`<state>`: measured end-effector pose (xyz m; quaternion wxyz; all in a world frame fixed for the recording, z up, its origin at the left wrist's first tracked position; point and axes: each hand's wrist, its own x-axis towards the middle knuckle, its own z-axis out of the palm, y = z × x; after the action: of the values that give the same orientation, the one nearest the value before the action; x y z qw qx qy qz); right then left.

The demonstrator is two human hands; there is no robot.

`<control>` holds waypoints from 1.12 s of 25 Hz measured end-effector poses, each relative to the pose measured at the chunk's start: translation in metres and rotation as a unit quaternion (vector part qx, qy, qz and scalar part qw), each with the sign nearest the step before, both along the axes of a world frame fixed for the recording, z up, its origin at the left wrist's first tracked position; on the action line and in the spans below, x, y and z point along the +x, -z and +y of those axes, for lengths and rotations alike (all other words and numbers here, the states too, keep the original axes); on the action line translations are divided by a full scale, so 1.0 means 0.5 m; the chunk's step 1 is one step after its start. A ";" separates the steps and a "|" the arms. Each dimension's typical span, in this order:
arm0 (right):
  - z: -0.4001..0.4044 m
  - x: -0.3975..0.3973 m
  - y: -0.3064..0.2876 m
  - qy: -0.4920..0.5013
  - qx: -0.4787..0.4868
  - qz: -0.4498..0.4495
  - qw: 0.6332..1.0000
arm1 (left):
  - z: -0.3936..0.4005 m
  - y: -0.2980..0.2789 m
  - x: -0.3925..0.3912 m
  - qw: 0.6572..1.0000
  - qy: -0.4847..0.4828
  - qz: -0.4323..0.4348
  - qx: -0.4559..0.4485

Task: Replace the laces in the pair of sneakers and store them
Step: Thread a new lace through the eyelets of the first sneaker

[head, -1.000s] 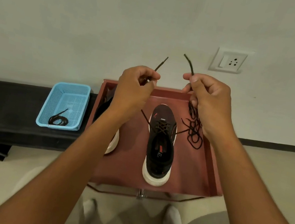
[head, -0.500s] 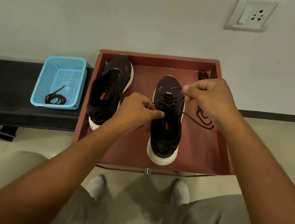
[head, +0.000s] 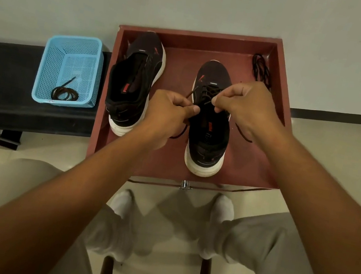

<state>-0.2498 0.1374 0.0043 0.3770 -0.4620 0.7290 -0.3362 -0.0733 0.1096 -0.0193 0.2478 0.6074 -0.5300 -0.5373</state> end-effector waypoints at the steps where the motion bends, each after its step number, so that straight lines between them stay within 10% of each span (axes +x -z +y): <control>1: 0.000 0.007 0.008 0.002 -0.008 0.023 1.000 | 0.002 0.004 -0.001 1.000 -0.012 0.020 0.012; 28: 0.020 0.065 0.057 -0.026 -0.087 0.149 0.985 | -0.012 0.039 0.006 0.975 -0.073 0.154 0.143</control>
<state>-0.2174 0.1472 -0.0243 0.2316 -0.5562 0.7329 -0.3158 -0.0704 0.1038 -0.0386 0.2756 0.5836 -0.3578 -0.6748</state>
